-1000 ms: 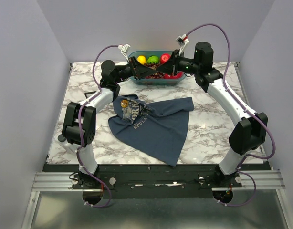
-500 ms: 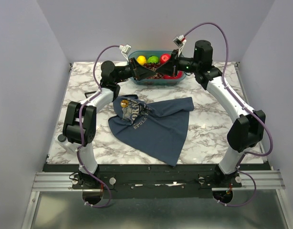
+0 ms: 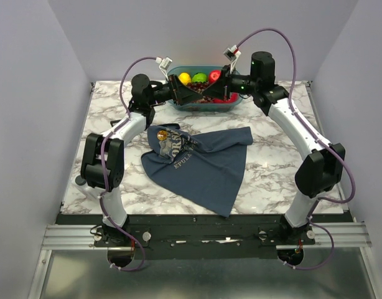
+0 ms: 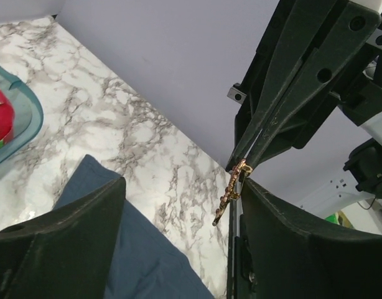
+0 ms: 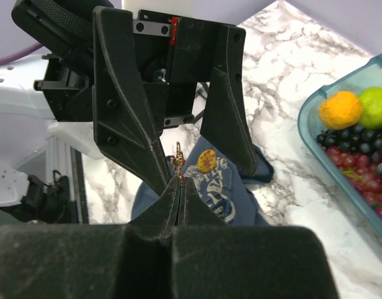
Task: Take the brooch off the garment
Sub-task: Close the brooch, then pass from the right arm to the left
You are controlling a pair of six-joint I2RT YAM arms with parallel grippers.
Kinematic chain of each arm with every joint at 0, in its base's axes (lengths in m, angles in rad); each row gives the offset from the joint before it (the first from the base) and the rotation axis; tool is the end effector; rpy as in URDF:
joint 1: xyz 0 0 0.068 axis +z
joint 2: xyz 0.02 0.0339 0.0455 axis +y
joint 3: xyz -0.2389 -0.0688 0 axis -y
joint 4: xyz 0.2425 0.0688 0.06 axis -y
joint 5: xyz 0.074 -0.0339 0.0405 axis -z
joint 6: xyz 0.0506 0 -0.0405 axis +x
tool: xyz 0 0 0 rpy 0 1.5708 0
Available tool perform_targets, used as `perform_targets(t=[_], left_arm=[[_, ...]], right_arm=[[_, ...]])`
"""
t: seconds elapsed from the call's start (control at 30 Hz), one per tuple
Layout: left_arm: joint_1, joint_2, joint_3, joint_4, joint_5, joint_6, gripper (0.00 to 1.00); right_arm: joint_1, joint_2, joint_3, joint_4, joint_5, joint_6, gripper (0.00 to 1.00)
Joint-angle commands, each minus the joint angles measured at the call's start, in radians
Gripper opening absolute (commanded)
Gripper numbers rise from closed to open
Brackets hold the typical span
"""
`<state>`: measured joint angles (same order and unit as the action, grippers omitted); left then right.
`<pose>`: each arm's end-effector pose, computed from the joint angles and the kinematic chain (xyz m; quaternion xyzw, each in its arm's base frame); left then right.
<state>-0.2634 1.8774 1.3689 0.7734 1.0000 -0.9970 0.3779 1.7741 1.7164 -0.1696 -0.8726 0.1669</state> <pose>0.4050 -0.1533 0.3021 0.1643 0.6343 -0.6461 0.3915 0.3738 0.1901 0.3694 -0.3362 0.6778 0.4703 0.4543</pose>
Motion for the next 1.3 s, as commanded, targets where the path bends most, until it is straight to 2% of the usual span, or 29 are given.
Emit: perform_targets(t=[0.0, 0.23, 0.47, 0.6, 0.83, 0.9, 1.0, 1.03, 1.2, 1.23, 1.27], left_arm=[[0.039, -0.101, 0.027, -0.163, 0.023, 0.179, 0.86], [0.082, -0.202, -0.010, -0.238, 0.083, 0.279, 0.91], [0.072, -0.192, 0.007, -0.302, 0.078, 0.345, 0.91], [0.056, -0.179, 0.006, -0.315, 0.074, 0.356, 0.87], [0.032, -0.170, 0.002, -0.246, 0.089, 0.310, 0.63], [0.029, -0.170, 0.002, -0.237, 0.094, 0.307, 0.60], [0.021, -0.167, 0.007, -0.229, 0.100, 0.302, 0.44], [0.020, -0.164, 0.007, -0.226, 0.103, 0.301, 0.33], [0.016, -0.164, 0.015, -0.276, 0.100, 0.340, 0.01], [0.021, -0.170, 0.021, -0.311, 0.100, 0.371, 0.00], [0.026, -0.172, 0.035, -0.347, 0.106, 0.401, 0.00]], right_arm=[[0.001, 0.028, 0.025, 0.024, -0.097, 0.132, 0.00], [-0.034, 0.114, 0.149, 0.038, -0.210, 0.183, 0.00], [-0.034, 0.137, 0.189, 0.056, -0.259, 0.195, 0.00], [-0.034, 0.131, 0.184, 0.056, -0.276, 0.184, 0.00], [-0.034, 0.104, 0.135, 0.050, -0.272, 0.180, 0.00], [-0.034, 0.097, 0.127, 0.048, -0.272, 0.178, 0.00], [-0.034, 0.094, 0.121, 0.044, -0.269, 0.178, 0.00], [-0.033, 0.097, 0.121, 0.041, -0.267, 0.178, 0.00], [-0.033, 0.100, 0.120, 0.036, -0.258, 0.174, 0.00], [-0.034, 0.099, 0.118, 0.033, -0.253, 0.172, 0.03], [-0.034, 0.099, 0.121, 0.030, -0.249, 0.168, 0.16]])
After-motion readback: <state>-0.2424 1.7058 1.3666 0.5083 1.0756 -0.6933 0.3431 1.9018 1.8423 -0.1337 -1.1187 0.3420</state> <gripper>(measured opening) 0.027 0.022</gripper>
